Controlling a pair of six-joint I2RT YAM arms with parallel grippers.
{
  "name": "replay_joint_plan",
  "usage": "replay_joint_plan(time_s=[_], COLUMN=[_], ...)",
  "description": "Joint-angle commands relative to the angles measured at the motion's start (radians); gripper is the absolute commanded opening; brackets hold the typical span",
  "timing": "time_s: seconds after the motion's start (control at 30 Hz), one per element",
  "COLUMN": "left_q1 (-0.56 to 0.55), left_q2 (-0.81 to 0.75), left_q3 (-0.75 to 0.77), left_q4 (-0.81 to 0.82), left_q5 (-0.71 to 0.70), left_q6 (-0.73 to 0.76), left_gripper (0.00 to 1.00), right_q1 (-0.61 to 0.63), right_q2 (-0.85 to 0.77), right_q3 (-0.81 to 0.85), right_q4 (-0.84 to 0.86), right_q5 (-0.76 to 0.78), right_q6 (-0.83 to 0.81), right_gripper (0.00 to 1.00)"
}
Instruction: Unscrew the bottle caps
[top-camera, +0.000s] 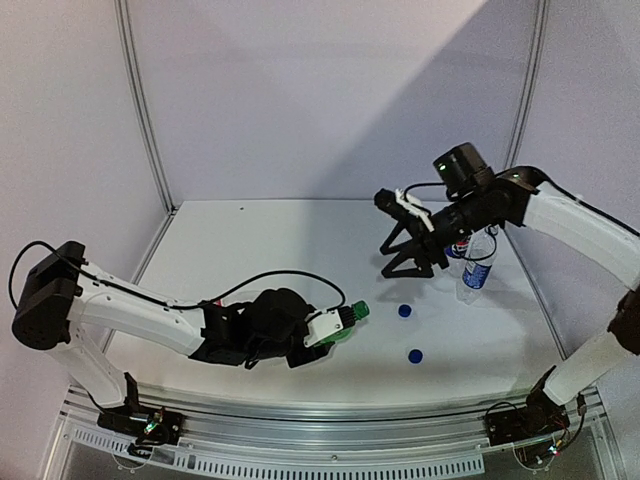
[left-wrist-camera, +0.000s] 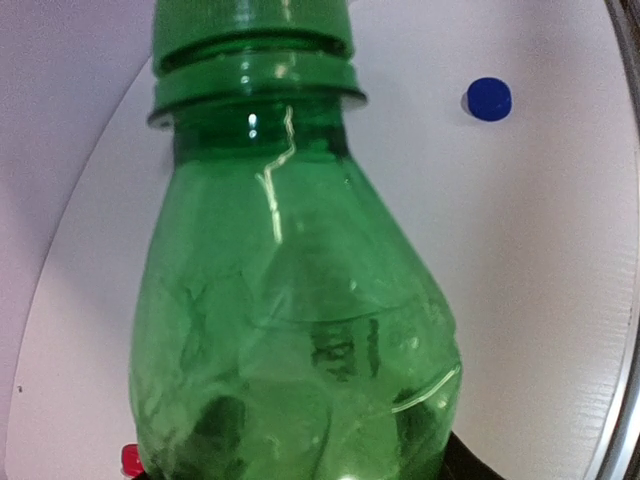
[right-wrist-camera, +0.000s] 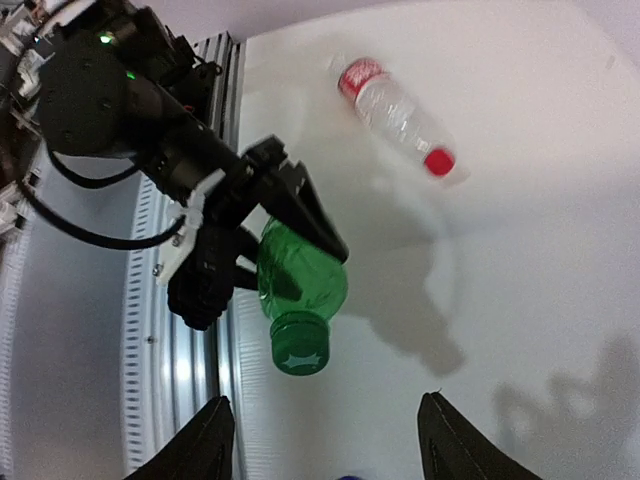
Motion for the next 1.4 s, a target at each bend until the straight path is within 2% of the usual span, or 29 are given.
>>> replay_joint_plan(time_s=[0.0, 0.3, 0.53, 0.77, 1.03, 1.23, 1.37], left_q1=[-0.021, -0.03, -0.03, -0.03, -0.03, -0.03, -0.03], left_q2=[-0.023, -0.003, 0.014, 0.03, 0.048, 0.047, 0.048], left_q3=[0.019, 0.025, 0.032, 0.04, 0.055, 0.056, 0.057], left_q4=[0.022, 0.027, 0.027, 0.022, 0.008, 0.003, -0.001], left_q5=[-0.049, -0.079, -0.079, -0.075, -0.081, -0.081, -0.077], left_q6=[0.02, 0.035, 0.038, 0.04, 0.034, 0.031, 0.031], left_gripper=[0.41, 0.41, 0.41, 0.41, 0.41, 0.41, 0.42], right_q1=[-0.009, -0.008, -0.006, -0.005, 0.036, 0.047, 0.048], right_q2=[0.133, 0.304, 0.398, 0.419, 0.411, 0.406, 0.401], right_q3=[0.034, 0.075, 0.126, 0.144, 0.14, 0.14, 0.143], right_q4=[-0.225, -0.232, -0.244, -0.251, -0.278, -0.264, -0.261], right_q5=[-0.126, -0.253, -0.275, -0.274, -0.252, -0.236, -0.203], right_q6=[0.235, 0.307, 0.314, 0.308, 0.276, 0.286, 0.282], right_gripper=[0.63, 0.61, 0.55, 0.45, 0.43, 0.32, 0.29])
